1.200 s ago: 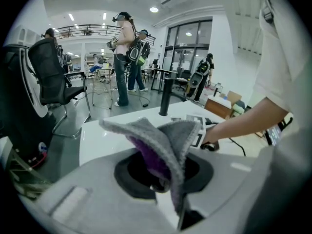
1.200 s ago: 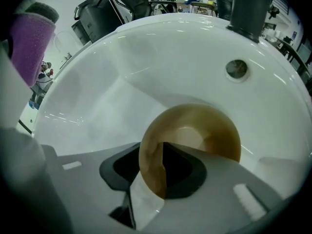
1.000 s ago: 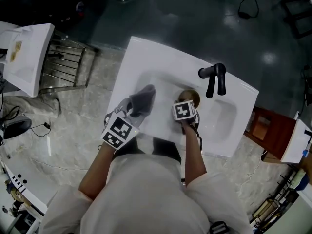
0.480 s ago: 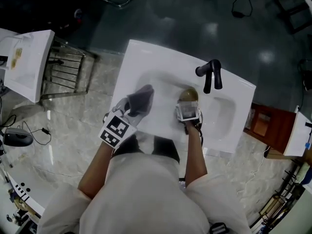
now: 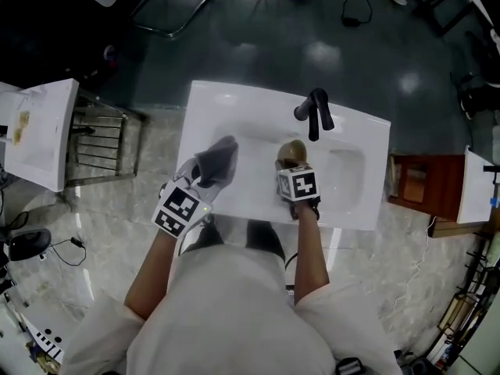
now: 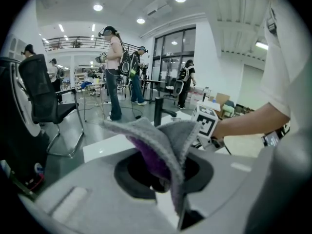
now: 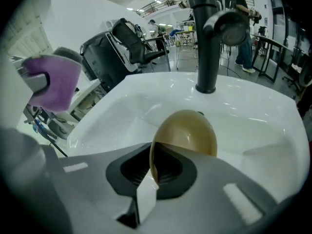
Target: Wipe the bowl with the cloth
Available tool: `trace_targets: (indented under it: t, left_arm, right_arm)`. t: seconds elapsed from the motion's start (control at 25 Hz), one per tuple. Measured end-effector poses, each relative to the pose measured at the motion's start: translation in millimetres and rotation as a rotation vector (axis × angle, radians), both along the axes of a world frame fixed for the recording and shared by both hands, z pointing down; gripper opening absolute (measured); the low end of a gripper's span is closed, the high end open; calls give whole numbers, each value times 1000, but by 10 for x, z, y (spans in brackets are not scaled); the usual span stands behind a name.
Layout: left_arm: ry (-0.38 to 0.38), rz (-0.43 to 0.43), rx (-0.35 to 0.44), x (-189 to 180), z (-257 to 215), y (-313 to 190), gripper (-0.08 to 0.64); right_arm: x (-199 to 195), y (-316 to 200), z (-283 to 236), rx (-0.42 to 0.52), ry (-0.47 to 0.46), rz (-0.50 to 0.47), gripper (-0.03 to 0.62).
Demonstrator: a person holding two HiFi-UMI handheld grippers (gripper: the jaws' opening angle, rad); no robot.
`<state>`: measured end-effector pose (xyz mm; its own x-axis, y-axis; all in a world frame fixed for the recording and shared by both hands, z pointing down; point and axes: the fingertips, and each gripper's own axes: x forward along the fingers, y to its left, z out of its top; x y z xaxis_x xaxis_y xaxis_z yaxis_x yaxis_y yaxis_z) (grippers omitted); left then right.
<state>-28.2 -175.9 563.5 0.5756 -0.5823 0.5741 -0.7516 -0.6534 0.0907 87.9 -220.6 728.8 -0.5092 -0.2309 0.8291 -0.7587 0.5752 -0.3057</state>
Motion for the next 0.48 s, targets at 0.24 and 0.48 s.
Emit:
trace_targets:
  t: [0.24,0.48]
  left_arm:
    - [32,23,58,-29,-263,47,71]
    - [69,40,144,-46,-553,39,71]
  right_arm:
    - [-93,90,-638,59,-131,55,14]
    - [-172,175,-1213,113,-237,86,14]
